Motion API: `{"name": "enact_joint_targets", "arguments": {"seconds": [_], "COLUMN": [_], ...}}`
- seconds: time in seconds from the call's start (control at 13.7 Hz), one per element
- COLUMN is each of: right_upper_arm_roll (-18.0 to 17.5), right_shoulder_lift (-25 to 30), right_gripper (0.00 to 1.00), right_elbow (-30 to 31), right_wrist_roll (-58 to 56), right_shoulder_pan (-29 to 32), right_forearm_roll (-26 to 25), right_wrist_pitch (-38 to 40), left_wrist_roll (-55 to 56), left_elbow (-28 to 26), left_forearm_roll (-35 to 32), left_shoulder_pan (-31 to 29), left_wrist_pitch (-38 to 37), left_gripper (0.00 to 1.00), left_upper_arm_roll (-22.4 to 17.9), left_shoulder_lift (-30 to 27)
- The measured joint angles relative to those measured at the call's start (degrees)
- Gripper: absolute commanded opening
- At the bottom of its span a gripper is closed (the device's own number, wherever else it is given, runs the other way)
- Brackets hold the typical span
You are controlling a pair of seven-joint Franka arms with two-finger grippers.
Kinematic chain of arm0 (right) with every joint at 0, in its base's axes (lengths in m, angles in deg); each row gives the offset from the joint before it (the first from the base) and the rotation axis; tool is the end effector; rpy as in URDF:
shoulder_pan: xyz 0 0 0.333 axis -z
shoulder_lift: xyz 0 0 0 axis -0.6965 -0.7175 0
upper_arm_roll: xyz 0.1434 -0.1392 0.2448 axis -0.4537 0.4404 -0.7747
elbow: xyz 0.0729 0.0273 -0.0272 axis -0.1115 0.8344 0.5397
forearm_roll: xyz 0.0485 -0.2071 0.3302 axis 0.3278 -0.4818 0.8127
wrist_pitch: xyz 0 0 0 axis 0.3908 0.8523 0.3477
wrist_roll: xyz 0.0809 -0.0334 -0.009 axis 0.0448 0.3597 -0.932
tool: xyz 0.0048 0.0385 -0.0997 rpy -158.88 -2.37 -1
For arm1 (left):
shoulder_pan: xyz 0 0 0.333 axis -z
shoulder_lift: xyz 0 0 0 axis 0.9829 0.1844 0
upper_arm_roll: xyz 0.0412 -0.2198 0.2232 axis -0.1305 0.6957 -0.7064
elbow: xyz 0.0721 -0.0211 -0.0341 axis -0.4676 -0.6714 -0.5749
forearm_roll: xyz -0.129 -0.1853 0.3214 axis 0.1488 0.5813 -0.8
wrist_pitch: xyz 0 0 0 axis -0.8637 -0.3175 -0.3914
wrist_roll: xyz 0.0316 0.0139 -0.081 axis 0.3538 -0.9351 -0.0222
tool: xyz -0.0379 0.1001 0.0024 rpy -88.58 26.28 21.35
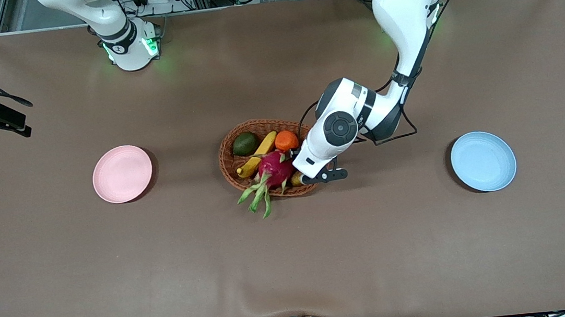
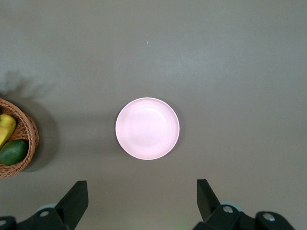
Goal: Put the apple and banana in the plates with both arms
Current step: 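Close the left gripper on the red apple and lift it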
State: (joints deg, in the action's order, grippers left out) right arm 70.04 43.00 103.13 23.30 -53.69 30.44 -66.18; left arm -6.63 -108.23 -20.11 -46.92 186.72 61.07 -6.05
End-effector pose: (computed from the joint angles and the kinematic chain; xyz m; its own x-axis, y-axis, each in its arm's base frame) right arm 0.5323 -0.0226 0.6164 0.9988 -0.0385 -0.0294 -0.0385 -0.9993 0.0006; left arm 0.5399 -0.4366 0.2395 0.9771 0.0481 -0.2073 0.0804 -0.9854 0.1504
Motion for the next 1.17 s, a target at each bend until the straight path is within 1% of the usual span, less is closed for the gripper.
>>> {"name": "enact_joint_targets", "arguments": {"seconds": [0.29,0.36,0.44,0.51,0.66,0.73,0.8,0.95,1.17], "right_upper_arm_roll": [0.2,0.2,0.2,0.2,0.3,0.3,0.3,0.3,0.3], "right_shoulder_lift": [0.0,0.0,0.0,0.0,-0.2,-0.3,-0.3,-0.3,-0.3], "right_gripper": [1.0,1.0,1.0,1.0,1.0,1.0,1.0,1.0,1.0], "right_elbow": [0.0,0.0,0.0,0.0,0.0,0.0,0.0,0.0,0.0], "right_wrist_roll": [0.0,0.0,0.0,0.0,0.0,0.0,0.0,0.0,0.0], "right_shoulder_pan": [0.0,0.0,0.0,0.0,0.0,0.0,0.0,0.0,0.0], "right_forearm_roll": [-0.1,-0.1,-0.1,-0.1,-0.1,-0.1,-0.1,-0.1,-0.1], "right_wrist_pitch": [-0.2,-0.5,-0.8,-0.8,-0.9,-0.9,-1.0,-1.1,-1.1], "left_wrist_roll": [0.0,0.0,0.0,0.0,0.0,0.0,0.0,0.0,0.0], "left_elbow": [0.0,0.0,0.0,0.0,0.1,0.3,0.6,1.3,2.5], "left_forearm_roll": [0.0,0.0,0.0,0.0,0.0,0.0,0.0,0.0,0.0], "left_shoulder_pan": [0.4,0.5,0.7,0.7,0.7,0.6,0.6,0.4,-0.3], "left_wrist_pitch": [0.0,0.1,0.1,0.2,0.2,0.2,0.1,-1.3,-6.6], "left_gripper": [1.0,0.96,0.89,0.76,0.4,0.31,0.29,0.28,0.28], "left_upper_arm_roll": [-0.1,-0.1,-0.1,-0.1,-0.2,-0.3,-0.4,-0.5,-0.8], "left_shoulder_lift": [1.3,1.7,1.9,1.9,2.0,1.9,1.9,1.4,-2.2]}}
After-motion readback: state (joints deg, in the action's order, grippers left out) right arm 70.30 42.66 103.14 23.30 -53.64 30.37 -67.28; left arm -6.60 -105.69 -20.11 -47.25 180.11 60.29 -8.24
